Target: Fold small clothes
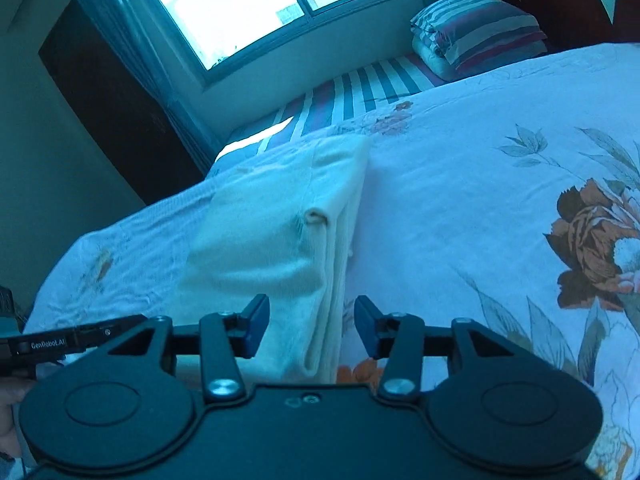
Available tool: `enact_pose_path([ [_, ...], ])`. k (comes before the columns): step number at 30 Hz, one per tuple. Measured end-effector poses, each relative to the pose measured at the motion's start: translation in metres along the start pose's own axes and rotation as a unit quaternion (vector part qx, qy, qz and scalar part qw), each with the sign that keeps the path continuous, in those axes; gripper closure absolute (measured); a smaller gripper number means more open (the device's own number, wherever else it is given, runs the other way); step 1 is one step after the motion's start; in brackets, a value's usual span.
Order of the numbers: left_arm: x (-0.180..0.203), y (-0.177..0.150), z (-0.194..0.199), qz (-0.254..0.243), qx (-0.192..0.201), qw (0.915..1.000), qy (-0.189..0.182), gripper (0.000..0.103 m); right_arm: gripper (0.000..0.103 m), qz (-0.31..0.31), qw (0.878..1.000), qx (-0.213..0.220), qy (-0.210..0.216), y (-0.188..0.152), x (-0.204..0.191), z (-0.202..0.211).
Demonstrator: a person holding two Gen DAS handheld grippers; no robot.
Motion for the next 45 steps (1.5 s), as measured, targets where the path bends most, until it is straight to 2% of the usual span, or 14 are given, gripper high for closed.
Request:
enact_pose_path([
  [3,-0.011,0.014,-0.029,0.031,-0.018,0.9988,-0.035,0.024,0.040,-0.053,0.998,0.013,0.018,0.016,0.014,-0.017],
  [5,-0.017,0.019,-0.046,0.068,-0.029,0.9945,-0.073,0.024,0.034,-0.078,0.996,0.013,0.032,0.024,0.020,-0.031],
  [9,-0.019,0.019,-0.076,0.124,-0.053,0.9810,-0.140,0.024,0.030,-0.111,0.992,0.005,0.055,0.032,0.032,-0.051],
  [12,-0.018,0.019,-0.093,0.127,-0.054,0.9794,-0.147,0.024,0.030,-0.108,0.992,-0.004,0.060,0.031,0.039,-0.061],
  [17,-0.014,0.022,-0.107,0.138,-0.044,0.9774,-0.154,0.024,0.030,-0.114,0.989,-0.014,0.090,0.029,0.042,-0.073],
  [21,-0.009,0.023,-0.113,0.134,-0.038,0.9789,-0.149,0.024,0.030,-0.103,0.987,-0.031,0.119,0.029,0.039,-0.081],
  [24,-0.008,0.025,-0.116,0.121,-0.032,0.9847,-0.122,0.036,0.031,-0.094,0.986,-0.043,0.132,0.032,0.034,-0.090],
  [27,-0.008,0.026,-0.118,0.122,-0.027,0.9857,-0.113,0.036,0.031,-0.087,0.985,-0.049,0.140,0.038,0.029,-0.103],
  [36,-0.008,0.037,-0.126,0.086,-0.029,0.9913,-0.096,0.036,0.032,-0.064,0.982,-0.064,0.165,0.049,0.009,-0.137],
  [45,-0.003,0.040,-0.131,0.066,-0.021,0.9940,-0.085,0.036,0.048,-0.063,0.982,-0.056,0.171,0.048,0.017,-0.137],
])
Point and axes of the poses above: each gripper's, at about its wrist camera, not at the fingertips, and z roughly against the way its jaws point, x to its right, y to its top, the point moved 9 cm from there along -z, roughly the way its jaws point, and after that the axes turned 4 degrees about x, right-handed, at the moved point
